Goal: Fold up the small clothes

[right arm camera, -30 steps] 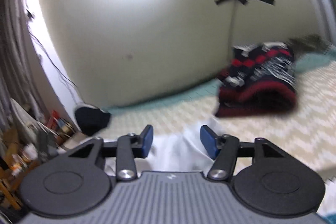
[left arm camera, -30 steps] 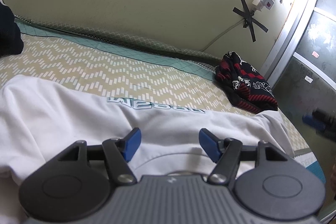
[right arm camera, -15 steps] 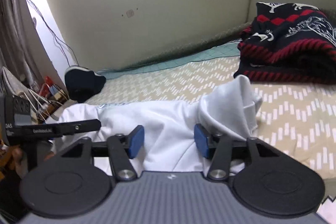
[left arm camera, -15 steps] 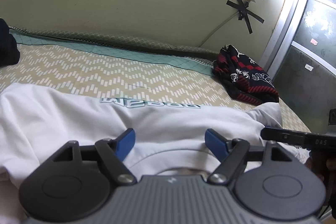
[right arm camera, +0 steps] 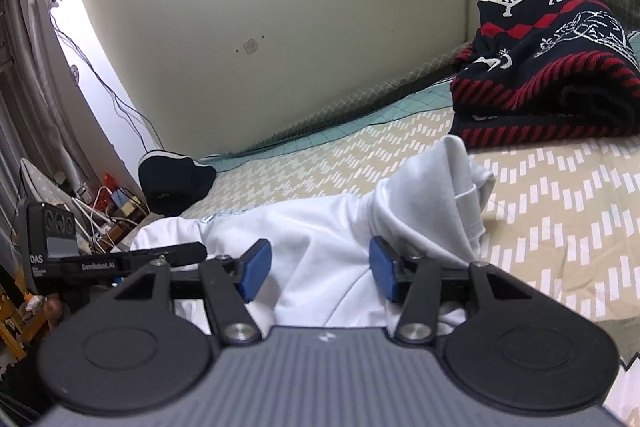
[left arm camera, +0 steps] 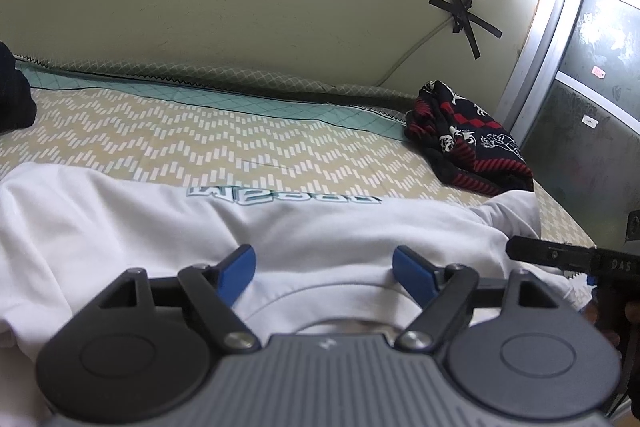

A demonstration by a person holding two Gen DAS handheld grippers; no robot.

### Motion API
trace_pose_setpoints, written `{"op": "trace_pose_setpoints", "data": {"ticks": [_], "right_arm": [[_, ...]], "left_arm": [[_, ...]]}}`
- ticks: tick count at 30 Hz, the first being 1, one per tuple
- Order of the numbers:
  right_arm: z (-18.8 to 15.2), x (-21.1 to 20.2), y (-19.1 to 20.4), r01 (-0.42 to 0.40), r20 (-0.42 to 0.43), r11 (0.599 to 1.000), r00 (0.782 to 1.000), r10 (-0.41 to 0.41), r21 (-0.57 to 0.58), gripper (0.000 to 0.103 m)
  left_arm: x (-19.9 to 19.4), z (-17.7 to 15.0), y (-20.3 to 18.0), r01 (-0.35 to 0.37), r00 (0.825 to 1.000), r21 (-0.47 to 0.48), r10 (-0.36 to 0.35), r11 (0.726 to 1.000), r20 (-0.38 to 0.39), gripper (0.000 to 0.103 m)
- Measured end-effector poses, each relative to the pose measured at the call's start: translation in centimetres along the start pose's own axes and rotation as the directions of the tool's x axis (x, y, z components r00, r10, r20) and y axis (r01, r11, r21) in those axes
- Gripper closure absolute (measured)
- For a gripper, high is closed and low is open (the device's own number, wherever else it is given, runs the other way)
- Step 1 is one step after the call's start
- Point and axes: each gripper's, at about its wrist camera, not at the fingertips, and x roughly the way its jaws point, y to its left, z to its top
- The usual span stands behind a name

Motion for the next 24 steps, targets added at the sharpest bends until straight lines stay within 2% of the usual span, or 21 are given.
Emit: {"op": "trace_pose_setpoints", "data": {"ticks": [24], "right_arm": [[-0.28, -0.17, -0.04, -0.035, 0.006, 0.999, 0.999, 0.034, 0.019, 0.054]], "left_arm": [[0.25, 0.01, -0.27, -0.008, 1.000, 0.028, 0.008, 1.000, -0.007, 0.019]]}}
